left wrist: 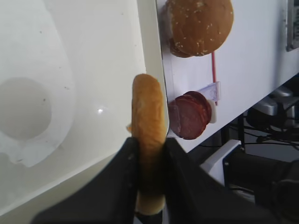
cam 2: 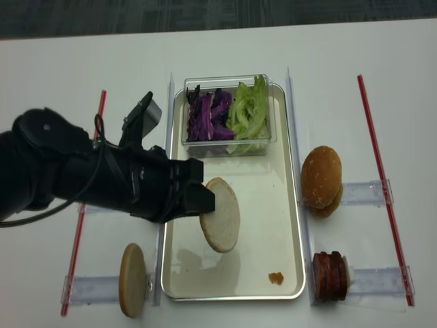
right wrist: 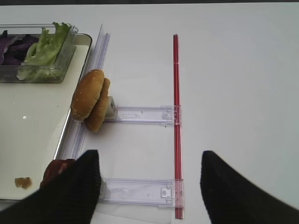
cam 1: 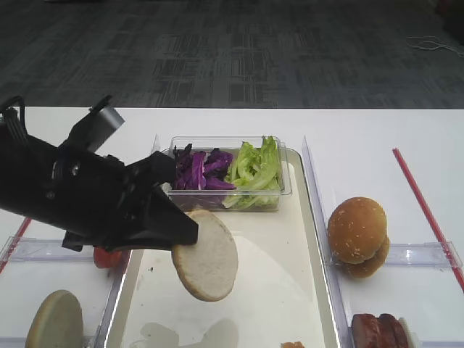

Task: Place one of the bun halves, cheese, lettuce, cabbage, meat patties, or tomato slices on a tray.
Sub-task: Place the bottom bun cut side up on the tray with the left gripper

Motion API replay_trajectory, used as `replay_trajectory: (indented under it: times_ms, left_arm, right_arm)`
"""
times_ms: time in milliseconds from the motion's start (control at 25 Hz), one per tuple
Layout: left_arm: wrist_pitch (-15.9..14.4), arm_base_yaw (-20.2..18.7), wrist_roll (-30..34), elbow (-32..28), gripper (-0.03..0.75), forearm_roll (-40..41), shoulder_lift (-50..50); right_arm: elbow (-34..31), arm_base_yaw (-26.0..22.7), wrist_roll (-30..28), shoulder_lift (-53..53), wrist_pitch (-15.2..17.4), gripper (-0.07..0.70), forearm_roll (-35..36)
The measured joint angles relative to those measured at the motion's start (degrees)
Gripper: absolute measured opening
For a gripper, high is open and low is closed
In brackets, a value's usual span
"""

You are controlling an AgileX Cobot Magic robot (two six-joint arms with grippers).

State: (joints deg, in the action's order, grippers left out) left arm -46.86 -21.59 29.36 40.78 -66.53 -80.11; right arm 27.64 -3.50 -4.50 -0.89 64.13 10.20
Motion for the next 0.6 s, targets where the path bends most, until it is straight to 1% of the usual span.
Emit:
replay_trajectory:
  times_ms: [120, 280, 600]
  left_arm:
    - [-1.5, 0.2, 6.0, -0.7, 0.144, -6.2, -2.4]
    - [-4.2, 0.2, 11.4, -0.7, 0.143, -12.9, -7.2]
    - [-4.5, 0.2, 15.6, -0.8, 0.142, -15.7, -13.0]
  right_arm:
    - [0.0, 0.0, 0.0, 0.0, 0.0, 0.468, 0.0]
    - [0.0, 0.0, 0.0, 0.0, 0.0, 0.468, 0.0]
    - [0.0, 0.0, 0.0, 0.0, 0.0, 0.468, 0.0]
